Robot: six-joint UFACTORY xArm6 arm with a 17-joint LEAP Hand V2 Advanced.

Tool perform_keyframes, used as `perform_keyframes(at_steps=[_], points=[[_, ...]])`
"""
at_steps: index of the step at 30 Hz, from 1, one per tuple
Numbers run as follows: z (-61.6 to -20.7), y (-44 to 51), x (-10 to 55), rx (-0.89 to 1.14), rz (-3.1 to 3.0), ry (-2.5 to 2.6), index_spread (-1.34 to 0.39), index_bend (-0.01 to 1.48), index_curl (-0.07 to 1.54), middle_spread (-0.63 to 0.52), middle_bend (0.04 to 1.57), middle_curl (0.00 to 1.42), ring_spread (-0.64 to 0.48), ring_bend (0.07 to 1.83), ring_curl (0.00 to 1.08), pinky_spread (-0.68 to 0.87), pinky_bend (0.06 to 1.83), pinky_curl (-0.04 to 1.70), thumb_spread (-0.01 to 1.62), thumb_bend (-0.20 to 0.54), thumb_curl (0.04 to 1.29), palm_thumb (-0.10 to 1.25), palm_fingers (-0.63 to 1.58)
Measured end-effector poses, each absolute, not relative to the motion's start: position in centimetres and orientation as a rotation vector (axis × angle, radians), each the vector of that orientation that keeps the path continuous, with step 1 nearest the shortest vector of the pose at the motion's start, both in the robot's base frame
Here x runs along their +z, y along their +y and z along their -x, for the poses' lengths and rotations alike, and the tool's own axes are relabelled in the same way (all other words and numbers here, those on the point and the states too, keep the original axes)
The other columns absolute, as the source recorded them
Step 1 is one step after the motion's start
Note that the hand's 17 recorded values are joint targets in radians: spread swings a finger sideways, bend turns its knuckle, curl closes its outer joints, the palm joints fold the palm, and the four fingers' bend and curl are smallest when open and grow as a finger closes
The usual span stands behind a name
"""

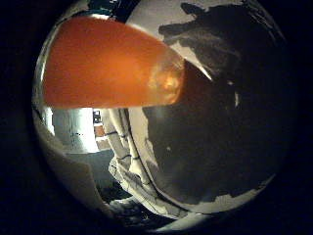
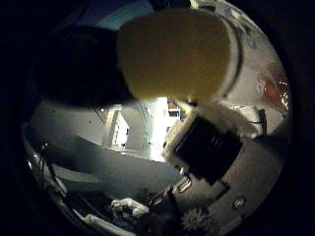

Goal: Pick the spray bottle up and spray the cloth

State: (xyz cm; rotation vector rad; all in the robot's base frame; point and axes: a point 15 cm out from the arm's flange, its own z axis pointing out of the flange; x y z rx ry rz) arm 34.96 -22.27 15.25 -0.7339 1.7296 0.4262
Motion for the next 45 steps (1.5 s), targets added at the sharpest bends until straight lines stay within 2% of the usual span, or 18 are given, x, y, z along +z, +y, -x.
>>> perform_keyframes(at_steps=[4,7,11,17,29,36,45], points=[[-35.0,-22.4,15.3,0.420,0.737,1.727,-0.29,0.45,0.55,-0.13,0.79,0.60,-0.18,1.06,0.45,-0.22,0.79,0.27,0.97,-0.014,0.38,0.91,1.25],[-35.4,-22.5,15.6,0.413,0.745,1.722,-0.27,0.61,0.62,-0.11,0.89,0.62,-0.17,1.12,0.47,-0.26,0.90,0.31,0.96,-0.017,0.38,0.94,1.31],[-35.6,-22.6,15.7,0.408,0.758,1.719,-0.21,0.84,0.68,-0.07,1.03,0.63,-0.15,1.19,0.50,-0.25,1.04,0.39,0.96,-0.018,0.40,0.97,1.34],[-35.8,-22.5,16.5,0.400,0.776,1.706,-0.17,1.04,0.70,-0.06,1.19,0.64,-0.15,1.33,0.54,-0.22,1.20,0.51,0.95,-0.016,0.43,1.01,1.29],[-36.5,-21.2,20.6,0.423,0.936,1.629,-0.14,1.15,0.66,-0.06,1.29,0.62,-0.15,1.42,0.57,-0.19,1.25,0.66,0.95,-0.012,0.54,1.08,1.23],[-36.0,-20.1,24.2,0.384,1.113,1.614,-0.14,1.18,0.64,-0.06,1.31,0.60,-0.15,1.43,0.57,-0.19,1.22,0.73,0.94,-0.013,0.59,1.09,1.22],[-36.3,-15.7,28.9,0.427,1.327,1.566,-0.15,1.19,0.63,-0.06,1.32,0.59,-0.15,1.44,0.56,-0.20,1.17,0.80,0.95,-0.016,0.63,1.07,1.23]])
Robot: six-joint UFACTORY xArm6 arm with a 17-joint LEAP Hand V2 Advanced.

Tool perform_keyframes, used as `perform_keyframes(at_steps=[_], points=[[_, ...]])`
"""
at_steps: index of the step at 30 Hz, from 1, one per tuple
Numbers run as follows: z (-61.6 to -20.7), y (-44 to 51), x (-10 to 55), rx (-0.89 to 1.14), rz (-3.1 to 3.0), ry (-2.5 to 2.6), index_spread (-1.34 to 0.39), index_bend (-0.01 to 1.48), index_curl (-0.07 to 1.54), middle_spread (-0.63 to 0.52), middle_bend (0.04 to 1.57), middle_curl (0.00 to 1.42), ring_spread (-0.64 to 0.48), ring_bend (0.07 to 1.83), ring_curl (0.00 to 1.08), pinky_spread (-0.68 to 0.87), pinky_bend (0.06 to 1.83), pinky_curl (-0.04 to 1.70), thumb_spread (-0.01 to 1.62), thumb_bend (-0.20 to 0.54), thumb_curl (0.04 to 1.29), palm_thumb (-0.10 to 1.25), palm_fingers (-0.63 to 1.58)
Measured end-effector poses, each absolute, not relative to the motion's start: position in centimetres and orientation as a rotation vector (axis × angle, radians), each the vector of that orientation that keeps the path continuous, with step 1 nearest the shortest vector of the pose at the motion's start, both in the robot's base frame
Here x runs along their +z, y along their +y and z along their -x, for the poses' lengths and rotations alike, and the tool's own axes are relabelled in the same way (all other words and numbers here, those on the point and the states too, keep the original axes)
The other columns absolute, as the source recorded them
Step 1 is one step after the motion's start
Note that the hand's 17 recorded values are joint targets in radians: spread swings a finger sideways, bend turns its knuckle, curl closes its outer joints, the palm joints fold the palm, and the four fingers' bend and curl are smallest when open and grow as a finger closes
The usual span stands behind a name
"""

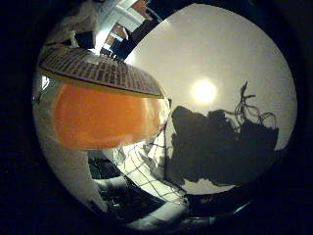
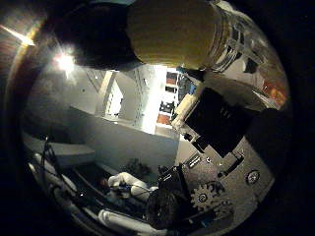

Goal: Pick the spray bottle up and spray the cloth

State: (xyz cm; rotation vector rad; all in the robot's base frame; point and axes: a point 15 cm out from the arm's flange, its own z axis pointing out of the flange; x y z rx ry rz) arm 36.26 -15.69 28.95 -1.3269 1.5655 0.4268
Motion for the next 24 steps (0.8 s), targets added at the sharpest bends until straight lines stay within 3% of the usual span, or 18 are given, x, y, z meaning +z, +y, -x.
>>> perform_keyframes(at_steps=[24], points=[[-36.1,-0.9,32.8,0.570,2.056,1.601,-0.15,1.20,0.61,-0.07,1.33,0.58,-0.15,1.44,0.56,-0.22,1.11,0.91,0.95,-0.016,0.67,1.06,1.23]])
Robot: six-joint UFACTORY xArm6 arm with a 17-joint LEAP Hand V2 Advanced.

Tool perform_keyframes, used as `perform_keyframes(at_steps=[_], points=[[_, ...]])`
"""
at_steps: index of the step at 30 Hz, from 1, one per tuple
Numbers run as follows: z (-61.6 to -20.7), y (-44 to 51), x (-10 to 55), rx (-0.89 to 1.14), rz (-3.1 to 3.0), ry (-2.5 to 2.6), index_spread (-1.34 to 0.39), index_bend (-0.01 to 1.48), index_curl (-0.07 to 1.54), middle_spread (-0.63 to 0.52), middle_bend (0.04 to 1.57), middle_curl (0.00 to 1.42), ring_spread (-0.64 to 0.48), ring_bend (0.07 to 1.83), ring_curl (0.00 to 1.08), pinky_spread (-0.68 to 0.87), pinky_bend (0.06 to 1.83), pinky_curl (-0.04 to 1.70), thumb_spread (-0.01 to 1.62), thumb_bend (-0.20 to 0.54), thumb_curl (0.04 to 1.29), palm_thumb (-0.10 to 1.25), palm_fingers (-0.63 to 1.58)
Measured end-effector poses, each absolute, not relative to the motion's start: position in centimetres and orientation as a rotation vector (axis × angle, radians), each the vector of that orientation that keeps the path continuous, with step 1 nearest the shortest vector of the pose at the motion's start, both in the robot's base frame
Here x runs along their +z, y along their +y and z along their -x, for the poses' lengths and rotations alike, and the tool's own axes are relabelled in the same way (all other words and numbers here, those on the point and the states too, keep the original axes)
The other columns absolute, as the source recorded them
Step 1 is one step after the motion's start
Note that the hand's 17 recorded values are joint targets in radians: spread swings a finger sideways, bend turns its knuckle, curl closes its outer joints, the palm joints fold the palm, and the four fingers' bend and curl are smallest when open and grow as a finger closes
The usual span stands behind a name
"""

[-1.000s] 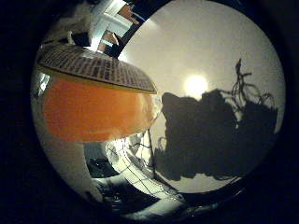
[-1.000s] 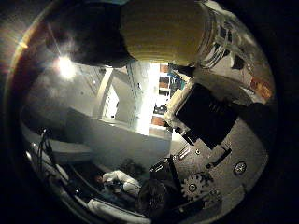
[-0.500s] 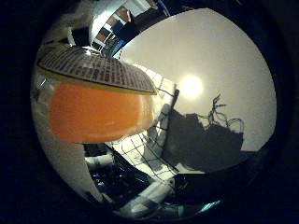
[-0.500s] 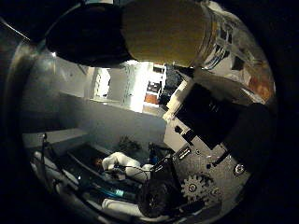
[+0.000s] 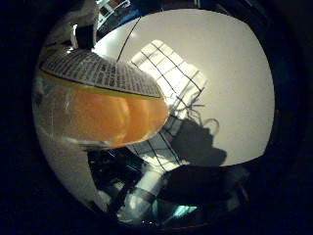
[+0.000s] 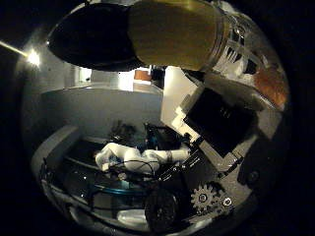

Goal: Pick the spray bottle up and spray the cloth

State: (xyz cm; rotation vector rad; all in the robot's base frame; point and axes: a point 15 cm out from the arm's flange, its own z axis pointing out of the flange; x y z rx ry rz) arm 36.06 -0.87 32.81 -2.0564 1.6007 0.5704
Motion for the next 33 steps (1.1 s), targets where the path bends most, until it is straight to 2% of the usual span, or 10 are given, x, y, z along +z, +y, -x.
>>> perform_keyframes(at_steps=[9,25,33], points=[[-36.7,2.6,32.3,0.556,2.316,1.794,-0.15,1.20,0.61,-0.07,1.32,0.58,-0.15,1.44,0.56,-0.22,1.10,0.93,0.96,-0.016,0.67,1.05,1.23],[-39.3,9.7,30.1,0.368,2.748,2.066,-0.15,1.20,0.61,-0.07,1.33,0.58,-0.15,1.45,0.56,-0.23,1.09,0.95,0.99,-0.014,0.64,1.04,1.23],[-40.0,10.9,26.9,0.231,2.888,2.176,-0.15,1.20,0.61,-0.07,1.33,0.58,-0.15,1.45,0.56,-0.23,1.09,0.96,1.01,-0.016,0.63,1.03,1.23]])
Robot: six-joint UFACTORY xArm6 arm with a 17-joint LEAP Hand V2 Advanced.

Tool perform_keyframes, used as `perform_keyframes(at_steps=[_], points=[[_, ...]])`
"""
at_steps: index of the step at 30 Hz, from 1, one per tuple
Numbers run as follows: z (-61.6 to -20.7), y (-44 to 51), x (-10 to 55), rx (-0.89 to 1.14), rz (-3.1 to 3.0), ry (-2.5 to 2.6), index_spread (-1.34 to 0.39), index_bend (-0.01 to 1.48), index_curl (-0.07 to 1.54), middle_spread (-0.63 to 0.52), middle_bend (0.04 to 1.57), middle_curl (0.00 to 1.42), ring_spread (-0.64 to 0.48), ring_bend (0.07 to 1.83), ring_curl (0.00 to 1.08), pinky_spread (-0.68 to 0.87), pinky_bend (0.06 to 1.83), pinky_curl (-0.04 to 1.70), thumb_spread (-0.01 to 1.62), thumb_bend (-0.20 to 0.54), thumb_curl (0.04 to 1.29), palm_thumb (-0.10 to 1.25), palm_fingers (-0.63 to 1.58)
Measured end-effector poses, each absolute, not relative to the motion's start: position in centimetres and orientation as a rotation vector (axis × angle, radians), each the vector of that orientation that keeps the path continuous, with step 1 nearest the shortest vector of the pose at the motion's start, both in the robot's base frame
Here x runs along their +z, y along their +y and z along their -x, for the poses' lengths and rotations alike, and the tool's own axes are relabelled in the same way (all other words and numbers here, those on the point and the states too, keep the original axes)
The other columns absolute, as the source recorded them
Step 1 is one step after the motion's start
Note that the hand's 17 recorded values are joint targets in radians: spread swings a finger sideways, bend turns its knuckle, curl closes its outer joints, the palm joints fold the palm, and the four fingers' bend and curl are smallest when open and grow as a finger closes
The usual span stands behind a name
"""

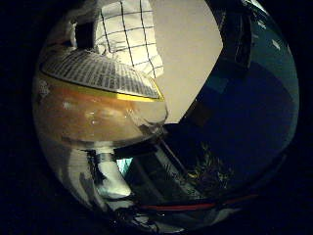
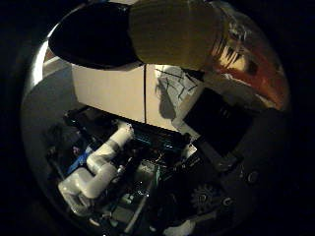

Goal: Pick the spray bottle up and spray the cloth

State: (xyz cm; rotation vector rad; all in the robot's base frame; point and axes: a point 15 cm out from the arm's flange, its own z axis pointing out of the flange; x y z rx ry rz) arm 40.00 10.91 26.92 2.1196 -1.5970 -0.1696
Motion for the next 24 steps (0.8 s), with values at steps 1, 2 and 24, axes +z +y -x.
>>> perform_keyframes(at_steps=[1,2,24], points=[[-40.0,11.0,26.6,-0.167,-2.112,-1.591,-0.15,1.20,0.61,-0.07,1.33,0.58,-0.15,1.45,0.56,-0.23,1.09,0.96,1.01,-0.016,0.63,1.03,1.23],[-39.9,11.2,26.2,-0.167,-2.106,-1.583,-0.15,1.20,0.61,-0.07,1.33,0.58,-0.15,1.45,0.56,-0.23,1.09,0.96,1.01,-0.014,0.62,1.03,1.23],[-39.6,11.0,25.8,-0.133,-2.029,-1.564,-0.16,1.20,0.61,-0.07,1.33,0.58,-0.15,1.45,0.56,-0.23,1.09,0.97,1.02,-0.016,0.60,1.02,1.23]])
